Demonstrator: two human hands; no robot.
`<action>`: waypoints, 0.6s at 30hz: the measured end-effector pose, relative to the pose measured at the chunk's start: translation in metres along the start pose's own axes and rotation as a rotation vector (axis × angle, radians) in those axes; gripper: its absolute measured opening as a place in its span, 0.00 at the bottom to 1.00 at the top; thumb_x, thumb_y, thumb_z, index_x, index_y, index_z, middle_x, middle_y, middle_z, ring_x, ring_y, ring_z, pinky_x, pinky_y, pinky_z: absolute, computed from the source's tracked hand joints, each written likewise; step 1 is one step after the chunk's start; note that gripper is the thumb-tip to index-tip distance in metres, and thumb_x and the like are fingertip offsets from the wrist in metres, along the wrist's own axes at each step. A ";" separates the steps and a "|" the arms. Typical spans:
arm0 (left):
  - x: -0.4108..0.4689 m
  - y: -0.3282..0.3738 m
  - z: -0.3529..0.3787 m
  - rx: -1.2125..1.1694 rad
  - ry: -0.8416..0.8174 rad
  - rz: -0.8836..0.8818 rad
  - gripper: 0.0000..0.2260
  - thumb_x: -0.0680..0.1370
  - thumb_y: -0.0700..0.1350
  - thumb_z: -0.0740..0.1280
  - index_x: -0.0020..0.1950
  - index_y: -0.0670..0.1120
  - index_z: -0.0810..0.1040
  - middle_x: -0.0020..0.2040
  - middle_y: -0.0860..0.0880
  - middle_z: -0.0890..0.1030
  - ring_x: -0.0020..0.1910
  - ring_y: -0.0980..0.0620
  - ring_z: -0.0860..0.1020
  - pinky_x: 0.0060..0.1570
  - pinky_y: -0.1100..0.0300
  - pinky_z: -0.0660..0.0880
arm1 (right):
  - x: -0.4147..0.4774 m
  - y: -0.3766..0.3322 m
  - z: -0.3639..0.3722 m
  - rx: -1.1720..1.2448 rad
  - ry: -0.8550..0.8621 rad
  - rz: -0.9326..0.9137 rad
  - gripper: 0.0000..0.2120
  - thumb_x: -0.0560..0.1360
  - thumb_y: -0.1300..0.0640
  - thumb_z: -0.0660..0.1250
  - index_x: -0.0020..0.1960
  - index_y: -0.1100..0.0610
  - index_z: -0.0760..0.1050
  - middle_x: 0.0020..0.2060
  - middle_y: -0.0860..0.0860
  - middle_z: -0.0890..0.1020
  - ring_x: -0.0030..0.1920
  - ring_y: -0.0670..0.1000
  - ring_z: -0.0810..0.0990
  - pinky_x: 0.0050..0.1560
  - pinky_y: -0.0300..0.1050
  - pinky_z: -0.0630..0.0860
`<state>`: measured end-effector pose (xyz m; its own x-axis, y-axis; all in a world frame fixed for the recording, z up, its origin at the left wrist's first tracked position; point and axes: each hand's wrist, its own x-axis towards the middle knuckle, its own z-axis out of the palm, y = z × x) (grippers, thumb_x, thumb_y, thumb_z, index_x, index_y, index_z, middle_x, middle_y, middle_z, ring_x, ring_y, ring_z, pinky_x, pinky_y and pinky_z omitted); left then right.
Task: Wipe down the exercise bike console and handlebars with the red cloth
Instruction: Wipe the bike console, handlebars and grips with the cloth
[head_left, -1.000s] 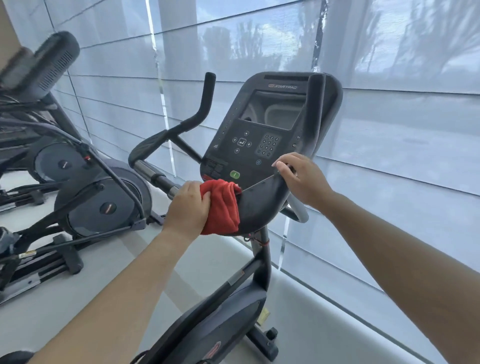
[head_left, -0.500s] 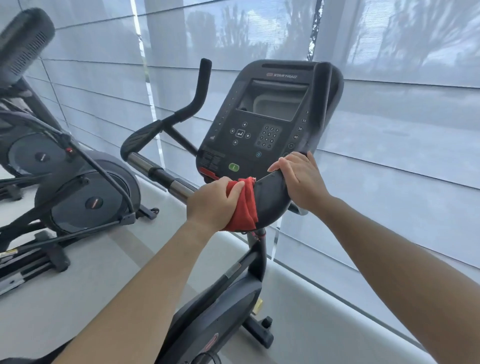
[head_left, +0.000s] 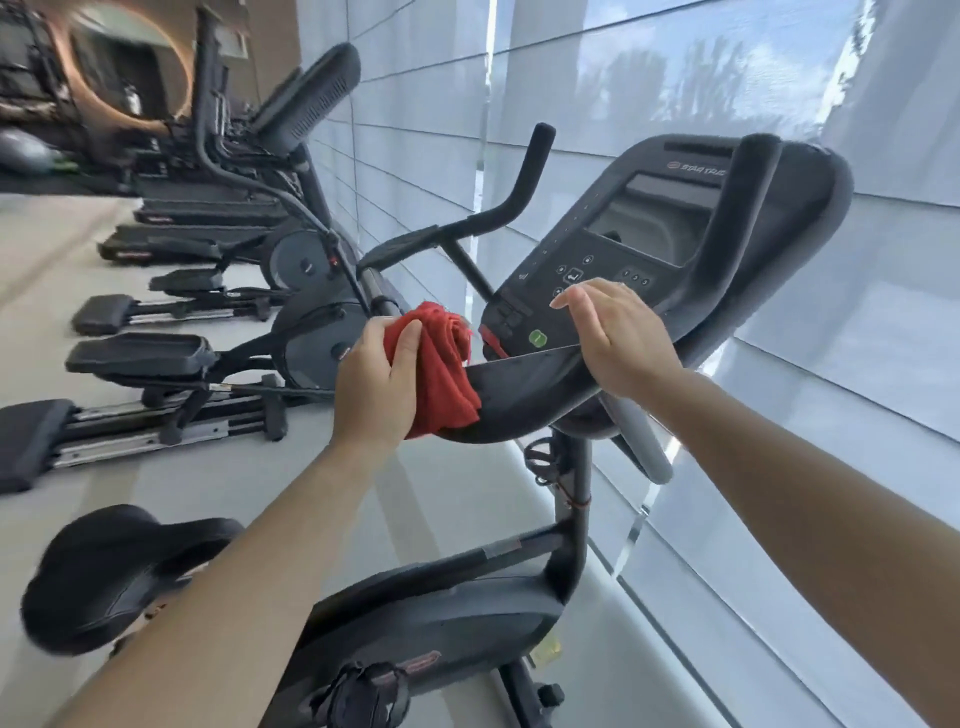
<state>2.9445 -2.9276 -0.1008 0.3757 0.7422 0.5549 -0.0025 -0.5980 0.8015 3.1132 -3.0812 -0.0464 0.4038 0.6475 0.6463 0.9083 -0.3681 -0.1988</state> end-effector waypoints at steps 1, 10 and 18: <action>-0.004 0.001 -0.001 0.013 0.007 -0.035 0.12 0.80 0.52 0.58 0.56 0.46 0.74 0.47 0.52 0.78 0.48 0.52 0.74 0.38 0.75 0.63 | 0.002 0.001 0.002 -0.015 -0.012 -0.022 0.31 0.78 0.43 0.39 0.49 0.57 0.78 0.51 0.52 0.80 0.56 0.51 0.74 0.51 0.38 0.62; -0.033 0.020 0.022 0.323 -0.195 -0.052 0.19 0.81 0.52 0.54 0.71 0.49 0.66 0.70 0.49 0.68 0.69 0.49 0.65 0.67 0.56 0.61 | 0.002 0.004 0.004 -0.093 0.018 -0.104 0.30 0.79 0.45 0.40 0.46 0.53 0.80 0.46 0.51 0.82 0.49 0.54 0.78 0.46 0.45 0.66; -0.055 0.026 0.018 0.235 -0.103 -0.005 0.13 0.80 0.46 0.57 0.62 0.48 0.74 0.61 0.51 0.75 0.60 0.53 0.72 0.56 0.64 0.66 | -0.001 0.004 0.007 -0.058 0.038 -0.104 0.28 0.80 0.47 0.41 0.49 0.49 0.81 0.47 0.48 0.82 0.51 0.52 0.77 0.47 0.40 0.61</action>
<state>2.9409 -2.9895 -0.1147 0.4676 0.7179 0.5157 0.2102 -0.6570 0.7240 3.1168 -3.0787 -0.0530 0.3021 0.6590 0.6888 0.9369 -0.3385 -0.0871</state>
